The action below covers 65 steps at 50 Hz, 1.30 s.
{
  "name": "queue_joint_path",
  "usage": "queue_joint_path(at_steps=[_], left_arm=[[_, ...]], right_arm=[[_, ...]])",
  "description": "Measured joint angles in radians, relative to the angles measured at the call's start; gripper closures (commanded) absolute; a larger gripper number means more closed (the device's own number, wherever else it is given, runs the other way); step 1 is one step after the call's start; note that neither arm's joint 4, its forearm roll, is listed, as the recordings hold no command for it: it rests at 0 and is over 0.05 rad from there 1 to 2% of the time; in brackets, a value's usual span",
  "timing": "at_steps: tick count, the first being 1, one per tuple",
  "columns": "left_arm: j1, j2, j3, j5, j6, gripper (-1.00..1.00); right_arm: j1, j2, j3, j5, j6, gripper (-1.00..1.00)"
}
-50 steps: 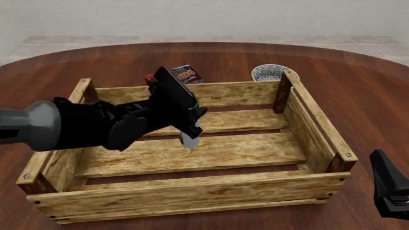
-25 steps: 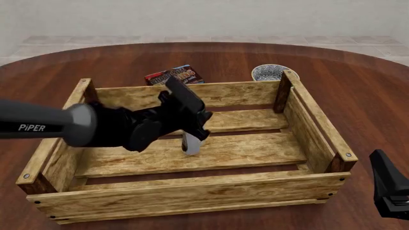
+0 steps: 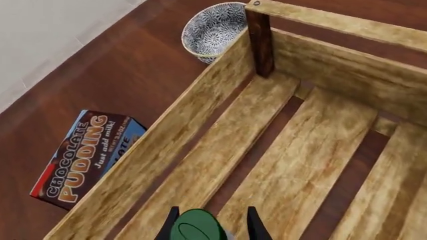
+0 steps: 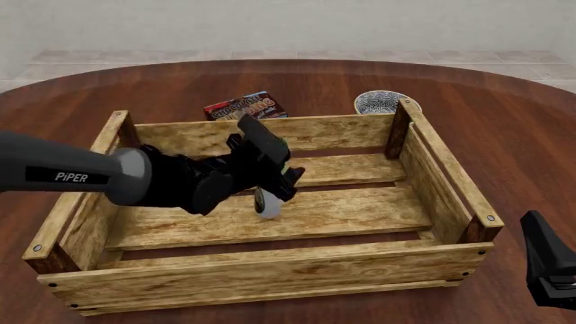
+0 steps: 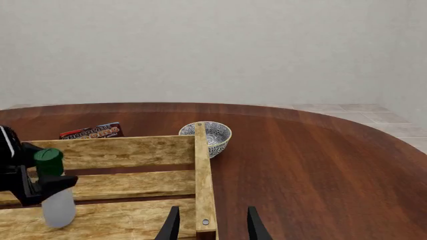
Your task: Pick up the salad dressing and put it in the tray.
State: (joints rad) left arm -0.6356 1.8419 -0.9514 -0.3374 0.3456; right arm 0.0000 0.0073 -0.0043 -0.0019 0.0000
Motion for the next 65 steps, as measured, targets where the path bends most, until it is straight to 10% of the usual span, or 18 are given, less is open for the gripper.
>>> queue_joint_path(at_steps=[65], left_arm=[[0.044,-0.389,0.123,0.115,0.038,-1.00]], right_arm=[[0.000,0.000,0.000,0.000,0.000,-1.00]])
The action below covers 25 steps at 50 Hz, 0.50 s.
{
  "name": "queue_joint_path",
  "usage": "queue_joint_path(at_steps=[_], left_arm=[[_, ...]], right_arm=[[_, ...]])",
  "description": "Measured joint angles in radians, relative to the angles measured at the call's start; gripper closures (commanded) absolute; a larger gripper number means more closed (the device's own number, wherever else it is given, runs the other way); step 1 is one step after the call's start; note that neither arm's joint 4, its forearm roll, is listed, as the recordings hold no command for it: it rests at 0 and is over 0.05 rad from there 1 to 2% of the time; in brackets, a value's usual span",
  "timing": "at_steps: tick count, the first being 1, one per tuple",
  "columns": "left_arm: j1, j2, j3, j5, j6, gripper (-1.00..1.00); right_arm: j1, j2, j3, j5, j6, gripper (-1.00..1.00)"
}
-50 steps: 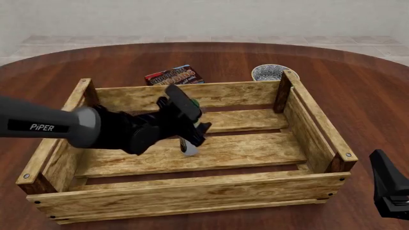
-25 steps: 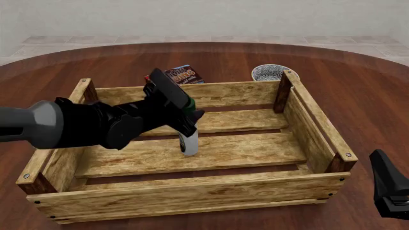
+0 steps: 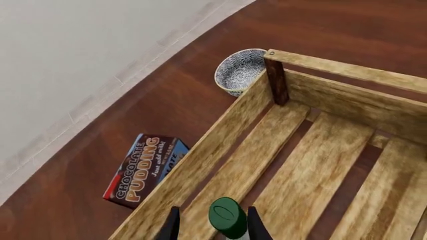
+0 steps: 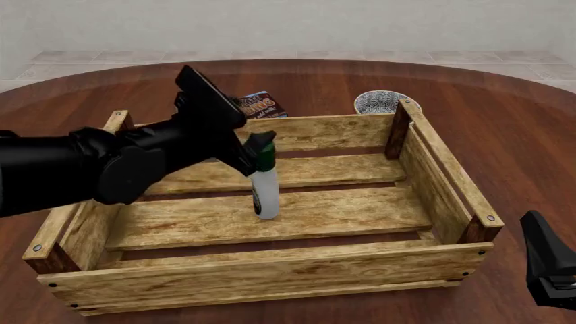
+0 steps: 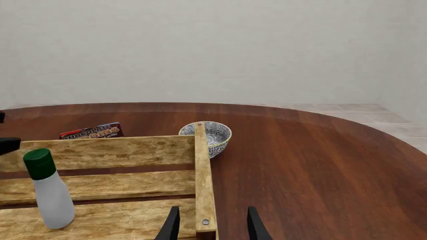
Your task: Pick up the salad dressing and put it in the tray.
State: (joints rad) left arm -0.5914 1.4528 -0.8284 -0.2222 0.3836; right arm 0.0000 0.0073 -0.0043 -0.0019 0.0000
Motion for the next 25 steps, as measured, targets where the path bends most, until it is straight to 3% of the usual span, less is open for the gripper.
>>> queue_joint_path(at_steps=[25], left_arm=[[0.019,-0.199,0.059,0.037,0.003,-1.00]], right_arm=[[0.000,0.000,0.000,0.000,0.000,-1.00]])
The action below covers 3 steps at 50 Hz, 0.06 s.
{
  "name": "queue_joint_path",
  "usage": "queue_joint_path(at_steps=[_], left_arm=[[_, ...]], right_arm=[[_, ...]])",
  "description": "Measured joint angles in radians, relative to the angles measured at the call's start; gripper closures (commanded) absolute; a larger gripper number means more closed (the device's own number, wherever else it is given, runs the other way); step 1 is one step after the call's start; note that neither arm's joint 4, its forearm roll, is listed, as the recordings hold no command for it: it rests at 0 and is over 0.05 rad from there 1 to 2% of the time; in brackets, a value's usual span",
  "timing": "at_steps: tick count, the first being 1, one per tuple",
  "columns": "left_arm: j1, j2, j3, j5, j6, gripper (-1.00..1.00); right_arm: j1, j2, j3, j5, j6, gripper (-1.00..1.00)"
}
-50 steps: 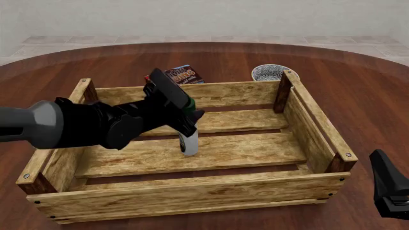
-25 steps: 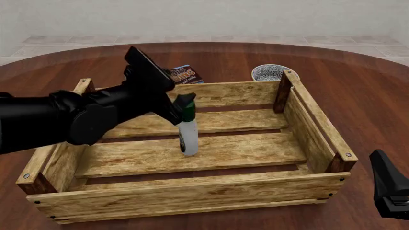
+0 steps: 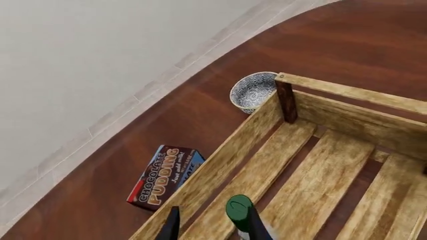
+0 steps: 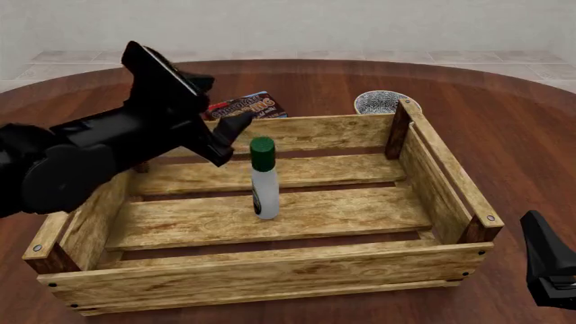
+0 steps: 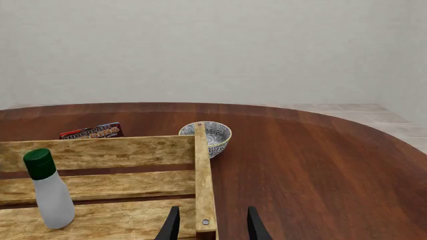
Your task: Pick up the salad dressing and put it in the tray.
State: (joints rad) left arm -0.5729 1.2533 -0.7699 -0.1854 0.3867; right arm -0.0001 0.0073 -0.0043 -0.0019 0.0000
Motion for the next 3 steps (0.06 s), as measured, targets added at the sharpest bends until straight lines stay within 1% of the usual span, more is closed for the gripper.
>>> queue_joint_path(at_steps=[3], left_arm=[[0.003,-0.023,0.009,0.003,0.001,-1.00]], right_arm=[[0.000,0.000,0.000,0.000,0.000,-1.00]])
